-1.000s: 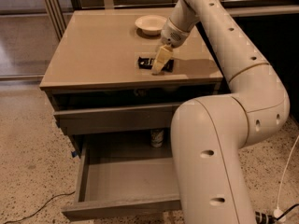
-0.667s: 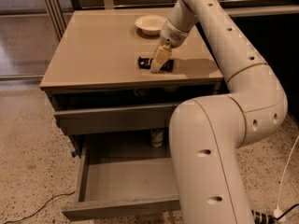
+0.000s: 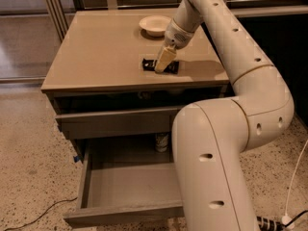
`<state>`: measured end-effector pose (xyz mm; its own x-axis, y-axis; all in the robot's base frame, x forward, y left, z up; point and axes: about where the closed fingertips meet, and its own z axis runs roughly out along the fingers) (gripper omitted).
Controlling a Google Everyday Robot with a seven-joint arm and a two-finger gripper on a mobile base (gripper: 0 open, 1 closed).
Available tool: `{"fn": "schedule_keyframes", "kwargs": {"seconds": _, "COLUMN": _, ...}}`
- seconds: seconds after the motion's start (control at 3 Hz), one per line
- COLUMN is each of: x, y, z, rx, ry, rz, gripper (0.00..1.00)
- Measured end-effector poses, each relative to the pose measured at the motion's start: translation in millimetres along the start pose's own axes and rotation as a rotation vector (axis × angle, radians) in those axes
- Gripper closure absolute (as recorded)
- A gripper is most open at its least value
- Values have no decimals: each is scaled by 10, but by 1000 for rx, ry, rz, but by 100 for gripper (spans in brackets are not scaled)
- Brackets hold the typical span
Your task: Place rxbar chocolate into middle drawer
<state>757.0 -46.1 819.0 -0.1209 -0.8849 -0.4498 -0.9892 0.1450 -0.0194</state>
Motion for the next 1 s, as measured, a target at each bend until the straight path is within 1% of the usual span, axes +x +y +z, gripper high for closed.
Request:
{"fn": "schedule_keyframes", "kwargs": {"seconds": 0.33, "x": 4, "y": -9, "z": 0, "rx": 0, "ry": 1, "rz": 2, "gripper": 66}}
{"fn": "schedule_keyframes", "kwargs": {"seconds": 0.67, "x": 12, "y": -24, "z": 12, "rx": 3, "ry": 1, "rz": -2, "gripper": 89}}
{"fn": "schedule_keyframes", "kwargs": {"seconds": 1.0, "x": -21, "y": -41, "z": -10, "rx": 10, "ry": -5, "rz": -17, "gripper": 100}}
